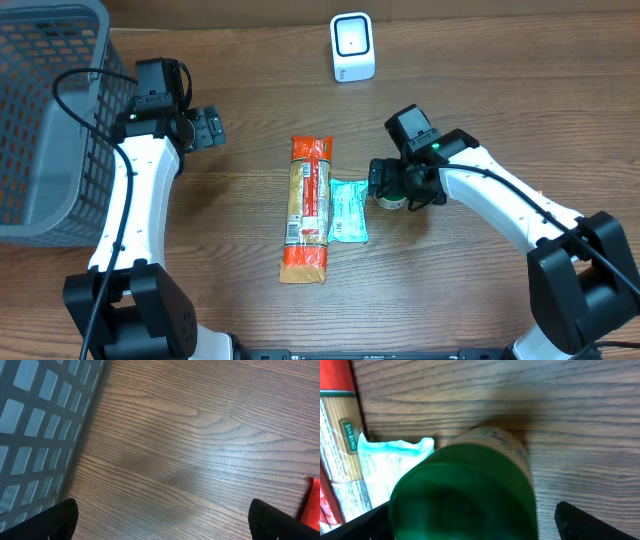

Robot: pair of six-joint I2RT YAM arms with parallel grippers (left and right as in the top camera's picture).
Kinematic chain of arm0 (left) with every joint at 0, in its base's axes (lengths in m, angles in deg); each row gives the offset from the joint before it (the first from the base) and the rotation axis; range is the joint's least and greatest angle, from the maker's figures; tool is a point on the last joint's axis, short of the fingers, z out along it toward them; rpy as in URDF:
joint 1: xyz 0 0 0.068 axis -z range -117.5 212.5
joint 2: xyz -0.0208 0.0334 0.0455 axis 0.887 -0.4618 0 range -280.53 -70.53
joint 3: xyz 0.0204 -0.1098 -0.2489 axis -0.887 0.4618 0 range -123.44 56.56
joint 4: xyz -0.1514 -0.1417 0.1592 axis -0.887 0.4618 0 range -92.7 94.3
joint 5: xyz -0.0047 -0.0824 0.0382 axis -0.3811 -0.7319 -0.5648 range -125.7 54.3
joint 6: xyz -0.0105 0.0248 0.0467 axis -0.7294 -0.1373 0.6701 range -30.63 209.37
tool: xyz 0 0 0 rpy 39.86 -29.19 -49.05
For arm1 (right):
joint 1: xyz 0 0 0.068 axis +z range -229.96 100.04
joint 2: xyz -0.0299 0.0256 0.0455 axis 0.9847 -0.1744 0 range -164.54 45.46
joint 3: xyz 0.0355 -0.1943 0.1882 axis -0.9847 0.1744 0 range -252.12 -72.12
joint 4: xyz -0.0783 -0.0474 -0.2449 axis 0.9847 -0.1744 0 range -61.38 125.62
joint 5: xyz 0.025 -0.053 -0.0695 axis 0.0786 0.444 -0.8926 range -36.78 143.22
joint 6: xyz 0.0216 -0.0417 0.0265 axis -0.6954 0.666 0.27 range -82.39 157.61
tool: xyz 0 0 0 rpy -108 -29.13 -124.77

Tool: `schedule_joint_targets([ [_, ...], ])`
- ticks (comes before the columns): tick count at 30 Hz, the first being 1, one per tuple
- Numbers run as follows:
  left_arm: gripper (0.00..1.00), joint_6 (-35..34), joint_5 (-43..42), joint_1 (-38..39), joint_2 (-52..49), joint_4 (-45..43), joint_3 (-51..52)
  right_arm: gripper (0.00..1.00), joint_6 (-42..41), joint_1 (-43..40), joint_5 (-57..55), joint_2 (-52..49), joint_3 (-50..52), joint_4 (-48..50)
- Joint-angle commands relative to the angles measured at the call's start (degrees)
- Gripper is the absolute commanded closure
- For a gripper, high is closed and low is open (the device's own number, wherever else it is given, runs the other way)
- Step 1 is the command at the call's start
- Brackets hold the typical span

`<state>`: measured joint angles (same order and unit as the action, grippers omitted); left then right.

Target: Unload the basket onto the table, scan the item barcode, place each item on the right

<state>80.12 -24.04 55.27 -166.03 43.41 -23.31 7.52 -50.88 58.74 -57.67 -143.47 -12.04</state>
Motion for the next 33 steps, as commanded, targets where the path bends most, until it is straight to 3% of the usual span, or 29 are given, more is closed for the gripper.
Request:
schedule_joint_targets([
  [1,0.00,-0.15,0.35,0.17,-0.07,-0.02,-0.90,0.00,-1.90,0.31,0.11,0.20,-0.61,0.00],
  [9,0.00,-0.15,0.35,0.17,-0.07,0.00,-0.92,0.00,-3.13,2.32,-2.38,0.20,-0.61,2.32],
  [18,0.00,-0.15,0.35,0.17,-0.07,0.00,-0.92,0.01,-2.49,5.88,-12.02,0.20,-0.61,-1.84],
  [24,0.00,-0.17,0.35,0.17,-0.07,0.00,-0.92,0.18,-2.51,5.79,-13.22,0.20,-0.61,-0.09],
  [26,0.00,-0.15,0.35,0.17,-0.07,0.00,-0.90,0.17,-2.51,5.79,-13.22,0.20,-0.61,1.44],
  [30,0.00,-0.15,0.35,0.17,-0.07,0.00,-0.92,0.07,-2.51,5.79,-13.25,0.20,-0.61,2.58],
  [33,0.00,-0.17,0.35,0.17,-0.07,0.00,-0.92,0.07,-2.51,5.79,-13.22,0.20,-0.61,2.36],
])
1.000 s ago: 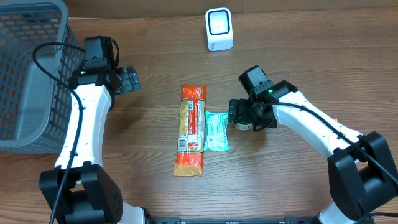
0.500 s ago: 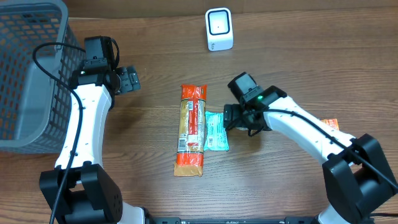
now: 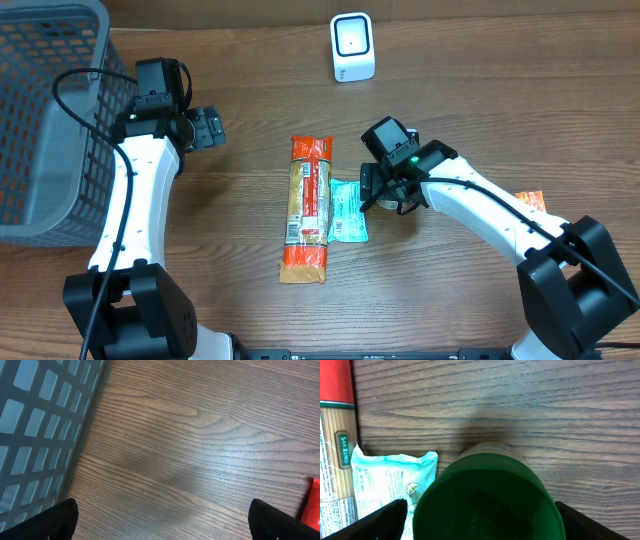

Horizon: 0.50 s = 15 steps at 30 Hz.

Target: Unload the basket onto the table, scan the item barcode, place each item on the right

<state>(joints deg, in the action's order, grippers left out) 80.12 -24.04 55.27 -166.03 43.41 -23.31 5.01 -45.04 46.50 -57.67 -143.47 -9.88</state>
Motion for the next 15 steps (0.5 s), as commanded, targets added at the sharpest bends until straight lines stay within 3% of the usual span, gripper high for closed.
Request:
schedule_joint_targets([
  [1,0.00,-0.17,0.35,0.17,-0.07,-0.02,-0.92,0.10,0.02,-0.04,-1.01,0.20,-0.61,-0.04],
  [11,0.00,-0.15,0.35,0.17,-0.07,0.00,-0.92,0.30,0.02,-0.04,-1.44,0.20,-0.61,-1.51],
  [15,0.00,-0.15,0.35,0.17,-0.07,-0.02,-0.90,0.31,0.02,-0.04,-1.42,0.20,-0.61,-2.05],
])
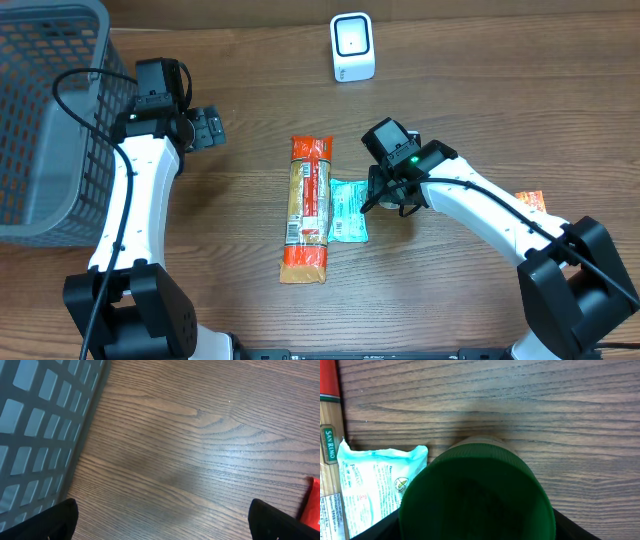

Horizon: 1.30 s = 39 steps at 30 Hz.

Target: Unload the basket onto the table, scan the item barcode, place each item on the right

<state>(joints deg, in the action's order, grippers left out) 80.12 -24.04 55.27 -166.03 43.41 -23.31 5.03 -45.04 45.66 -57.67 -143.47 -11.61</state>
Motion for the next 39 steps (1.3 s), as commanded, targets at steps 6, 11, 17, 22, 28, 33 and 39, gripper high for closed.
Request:
schedule_joint_targets([
  [6,0.00,-0.15,0.35,0.17,-0.07,-0.02,-0.90,0.31,0.00,-0.04,-4.26,0.20,-0.61,-6.45],
  [11,0.00,-0.15,0.35,0.17,-0.07,-0.02,-0.92,0.26,-0.02,-0.04,-5.22,0.20,-0.61,-10.91],
  [17,0.00,-0.15,0.35,0.17,-0.07,0.00,-0.92,0.00,-0.63,-0.04,-2.67,0.20,-0.61,-9.53],
  [22,0.00,-0.15,0.35,0.17,-0.07,0.00,-0.92,0.00,-5.14,-0.11,-2.47,0.20,-0.61,-9.07],
  [28,0.00,-0.15,0.35,0.17,-0.07,0.00,-0.92,0.00,-9.27,-2.16,0.81,0.20,-0.61,-8.94],
  [33,0.00,-0.17,0.35,0.15,-0.07,-0.02,-0.90,0.00,-9.18,-4.92,3.76,0.20,-0.61,-8.55],
  [39,0.00,-0.15,0.35,0.15,-0.07,-0.02,-0.92,0.00,-9.18,-5.40,5.53,0.20,-0.61,-8.15],
])
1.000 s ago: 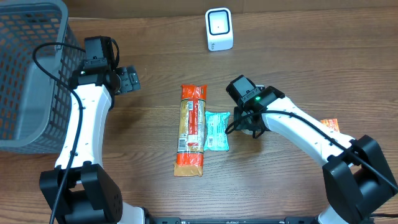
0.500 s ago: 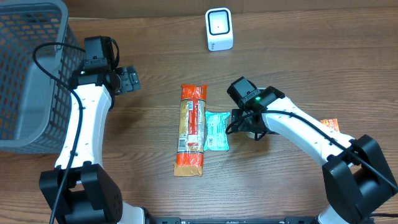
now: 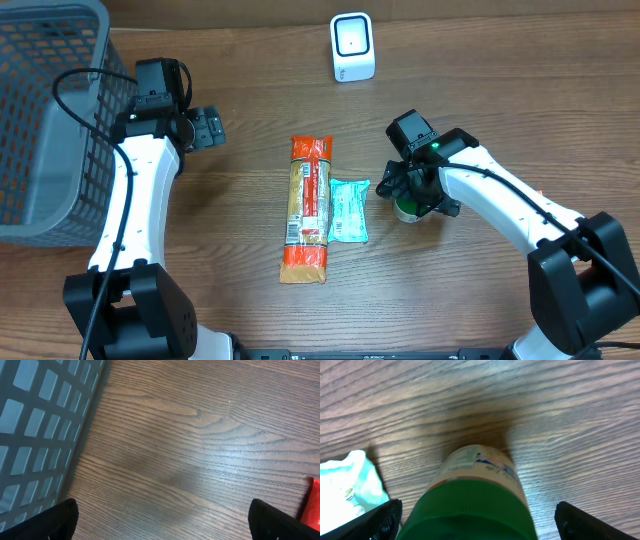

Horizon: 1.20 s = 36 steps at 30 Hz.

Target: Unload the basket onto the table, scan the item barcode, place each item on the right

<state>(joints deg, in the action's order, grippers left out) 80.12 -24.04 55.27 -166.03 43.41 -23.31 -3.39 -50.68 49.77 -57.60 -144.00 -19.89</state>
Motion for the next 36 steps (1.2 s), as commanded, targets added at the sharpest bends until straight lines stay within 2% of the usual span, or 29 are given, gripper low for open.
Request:
schedule_joint_targets([
  [1,0.00,-0.15,0.35,0.15,-0.07,-0.02,-0.92,0.00,-0.76,0.24,1.42,0.13,-0.09,0.13],
  [24,0.00,-0.15,0.35,0.15,-0.07,0.00,-0.92,0.00,-0.79,0.24,-0.50,0.07,0.13,2.62],
  [34,0.00,-0.17,0.35,0.15,-0.07,0.00,-0.92,0.01,-0.79,0.22,-0.50,0.07,5.95,6.91],
  [36,0.00,-0.15,0.35,0.15,-0.07,-0.02,-0.90,0.04,-0.79,0.22,-0.50,0.07,6.71,7.48],
])
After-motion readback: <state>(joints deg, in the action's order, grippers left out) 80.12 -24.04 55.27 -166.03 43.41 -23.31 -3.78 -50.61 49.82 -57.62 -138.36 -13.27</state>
